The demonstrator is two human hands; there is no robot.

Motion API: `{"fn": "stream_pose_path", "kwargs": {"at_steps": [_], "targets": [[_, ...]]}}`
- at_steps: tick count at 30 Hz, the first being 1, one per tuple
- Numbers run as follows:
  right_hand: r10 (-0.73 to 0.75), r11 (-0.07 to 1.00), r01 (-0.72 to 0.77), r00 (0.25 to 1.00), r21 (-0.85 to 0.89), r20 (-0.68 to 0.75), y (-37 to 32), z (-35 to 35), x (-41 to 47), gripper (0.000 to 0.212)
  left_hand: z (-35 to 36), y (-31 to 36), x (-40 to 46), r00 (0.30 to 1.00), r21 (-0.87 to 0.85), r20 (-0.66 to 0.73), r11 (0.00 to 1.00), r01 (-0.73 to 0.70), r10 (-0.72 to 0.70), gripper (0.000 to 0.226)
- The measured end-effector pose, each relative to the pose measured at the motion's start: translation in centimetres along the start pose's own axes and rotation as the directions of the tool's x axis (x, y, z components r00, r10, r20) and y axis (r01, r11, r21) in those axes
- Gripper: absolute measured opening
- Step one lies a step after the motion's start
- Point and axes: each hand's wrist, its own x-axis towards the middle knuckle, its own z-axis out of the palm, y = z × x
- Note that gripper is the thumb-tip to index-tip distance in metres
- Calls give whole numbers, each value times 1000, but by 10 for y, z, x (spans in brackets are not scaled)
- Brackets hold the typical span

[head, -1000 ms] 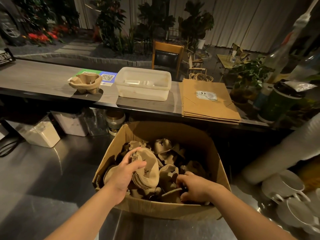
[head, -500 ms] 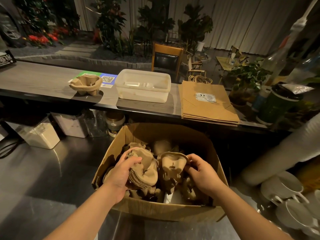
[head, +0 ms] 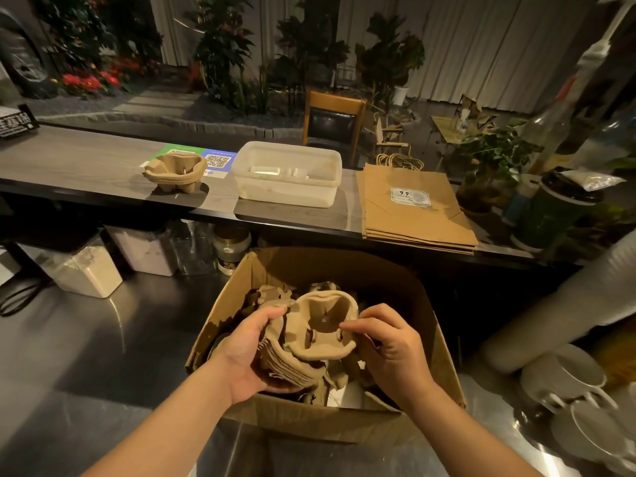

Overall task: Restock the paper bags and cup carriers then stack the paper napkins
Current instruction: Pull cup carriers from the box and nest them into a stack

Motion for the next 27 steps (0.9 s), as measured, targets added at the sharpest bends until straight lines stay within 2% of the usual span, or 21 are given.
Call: {"fn": "stream_pose_path", "kwargs": {"at_steps": [6,9,13,16,19,21,23,24,25,27], "targets": [[69,995,-62,994,79,-90,-8,6,-1,33,7,0,-6,999,-44,12,999,-32,33,54],[111,992,-106,991,75,-74,-11,10,-1,32,6,-2,-9,998,-90,28,994,-61,64,57],[116,991,-107,986,-86,118,-11,5,-2,42,4,-4,-9,993,-111,33,987,-113,117,67],[151,980,-98,937,-176,316,-16,-3,-2,51,4,-6,-8,985,-62,44,985,-162,165,94],[220,971,-149,867,-189,447,-20,-8,0,53,5,-5,-8,973,-25,23,973,-228,229,81],[278,961,-254,873,-113,400,-21,-7,1,53,5,-4,-7,968,-13,-23,968,-250,249,76],[391,917,-398,896,-7,210,-21,-4,5,45,7,-2,-6,958,2,-73,961,-276,276,72],[463,883,-468,881,31,100,-21,-4,8,37,8,0,-6,952,21,-99,957,-290,291,67],[541,838,-540,841,74,14,-20,-3,12,29,9,1,-7,946,41,-115,953,-299,301,60],[722,676,-690,691,259,-42,-17,0,18,15,11,2,-8,941,80,-136,950,-300,309,47]]}}
